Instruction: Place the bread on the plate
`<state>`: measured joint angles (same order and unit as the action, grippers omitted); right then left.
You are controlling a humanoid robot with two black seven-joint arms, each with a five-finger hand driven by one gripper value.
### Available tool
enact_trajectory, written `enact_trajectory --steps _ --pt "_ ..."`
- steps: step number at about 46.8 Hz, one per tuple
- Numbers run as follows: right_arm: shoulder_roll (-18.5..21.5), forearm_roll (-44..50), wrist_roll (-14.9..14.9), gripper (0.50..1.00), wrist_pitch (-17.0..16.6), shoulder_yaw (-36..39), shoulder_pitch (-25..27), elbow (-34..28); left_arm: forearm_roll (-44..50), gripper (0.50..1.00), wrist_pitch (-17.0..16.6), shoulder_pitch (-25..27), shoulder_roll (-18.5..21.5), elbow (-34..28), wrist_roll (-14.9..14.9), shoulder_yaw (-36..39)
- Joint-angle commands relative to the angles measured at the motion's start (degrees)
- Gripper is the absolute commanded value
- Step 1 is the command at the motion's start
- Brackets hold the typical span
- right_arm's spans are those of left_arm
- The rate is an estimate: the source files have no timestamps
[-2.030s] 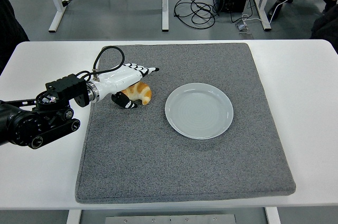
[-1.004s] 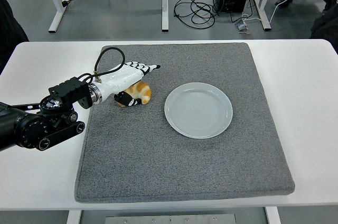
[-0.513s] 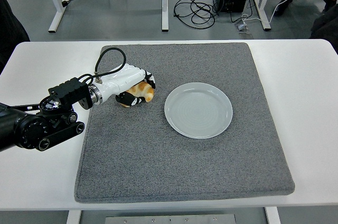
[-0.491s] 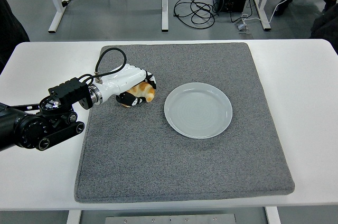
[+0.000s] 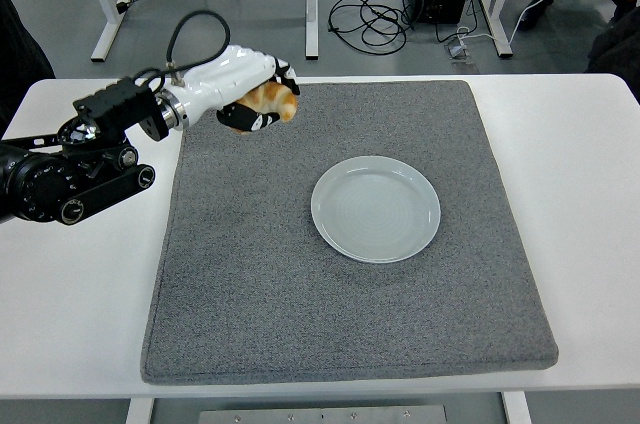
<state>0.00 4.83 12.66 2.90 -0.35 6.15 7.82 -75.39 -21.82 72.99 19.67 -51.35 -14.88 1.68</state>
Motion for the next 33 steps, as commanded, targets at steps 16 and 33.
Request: enact_trajectory --steps 16,33 --pt "0.0 0.0 0.0 1.0 0.0 0.0 0.01 0.0 2.88 0.5 0.9 9.19 0.98 0.2 0.02 0.43" --pt "0.0 0.0 0.0 1.0 0.0 0.0 0.01 0.0 2.97 0.5 1.43 9.45 0.02 0.2 0.02 0.43"
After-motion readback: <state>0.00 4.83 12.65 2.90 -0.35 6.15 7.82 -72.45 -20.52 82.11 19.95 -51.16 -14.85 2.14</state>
